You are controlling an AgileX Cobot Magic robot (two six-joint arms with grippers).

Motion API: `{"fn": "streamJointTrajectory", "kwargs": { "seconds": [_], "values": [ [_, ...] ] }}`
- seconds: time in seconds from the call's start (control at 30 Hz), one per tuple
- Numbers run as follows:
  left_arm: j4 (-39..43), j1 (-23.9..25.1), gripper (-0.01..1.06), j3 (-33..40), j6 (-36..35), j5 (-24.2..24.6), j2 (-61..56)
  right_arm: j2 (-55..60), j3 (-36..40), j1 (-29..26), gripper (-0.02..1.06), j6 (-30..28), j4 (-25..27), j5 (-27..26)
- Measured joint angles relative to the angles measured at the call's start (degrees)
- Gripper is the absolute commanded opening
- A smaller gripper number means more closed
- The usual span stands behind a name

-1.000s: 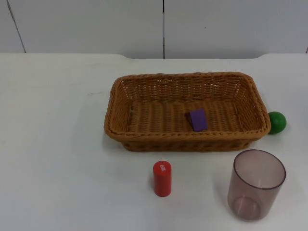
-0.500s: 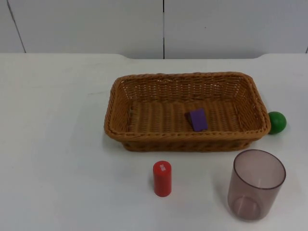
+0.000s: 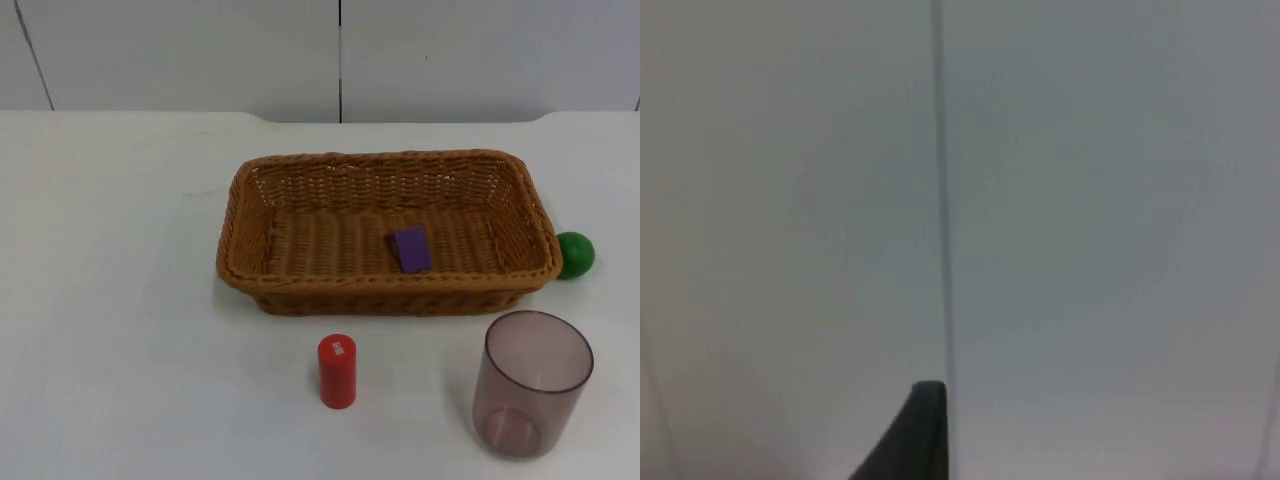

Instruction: Pick up the basket with the left hand and place the triangular block into the basket with the right hand.

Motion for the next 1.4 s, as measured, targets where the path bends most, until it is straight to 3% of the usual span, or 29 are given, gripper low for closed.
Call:
{"fn": "streamJointTrajectory", "kwargs": {
  "seconds": [0.03, 0.07, 0.13, 0.27, 0.37, 0.47, 0.6, 0.8, 0.93, 1.03, 1.17, 1.4],
  "values": [
    [-1.8, 0.0, 1.05, 0.0, 1.3, 0.0, -0.3, -1.0, 0.2, 0.0, 1.04, -3.9, 3.9, -0.3],
    [-1.8, 0.0, 1.05, 0.0, 1.3, 0.0, -0.3, -1.0, 0.2, 0.0, 1.04, -3.9, 3.9, -0.3],
    [-3.4, 0.0, 1.05, 0.0, 2.8, 0.0, -1.6, -2.5, 0.3, -0.6, 1.04, -12.1, 14.1, -0.5],
    [-3.8, 2.5, 1.05, 1.4, 5.7, -1.5, -4.8, -3.5, 0.3, -5.4, 1.04, -19.2, 19.0, 0.7],
    [-5.4, 6.8, 1.05, 4.3, 7.7, -1.9, -8.9, -6.2, 0.5, -11.9, 1.04, -20.8, 19.4, 0.5],
    [-7.8, 9.2, 1.05, 6.5, 10.1, -1.9, -11.8, -9.1, 0.7, -14.5, 1.04, -19.4, 19.1, -1.1],
    [-11.6, 13.8, 1.05, 8.7, 15.3, -1.1, -18.9, -14.6, 0.7, -18.3, 1.04, -17.3, 14.1, -1.9],
    [-14.6, 14.6, 1.05, 8.7, 20.9, 0.9, -24.6, -18.2, 1.6, -18.5, 1.04, -16.0, 12.3, -0.5],
    [-18.7, 12.6, 1.05, 8.7, 23.9, 8.6, -27.9, -20.6, 2.7, -17.5, 1.04, -14.6, 12.3, 4.8],
    [-19.5, 12.5, 1.05, 8.9, 24.4, 11.1, -30.4, -21.2, 2.8, -16.5, 1.04, -14.0, 12.3, 7.7],
    [-20.1, 12.5, 1.05, 8.9, 24.6, 12.0, -32.1, -21.4, 2.8, -15.9, 1.04, -15.6, 15.0, 11.5],
    [-23.2, 10.6, 1.05, 8.9, 25.3, 13.0, -32.1, -21.5, 2.8, -15.9, 1.04, -17.3, 19.3, 11.7]
  ]
}}
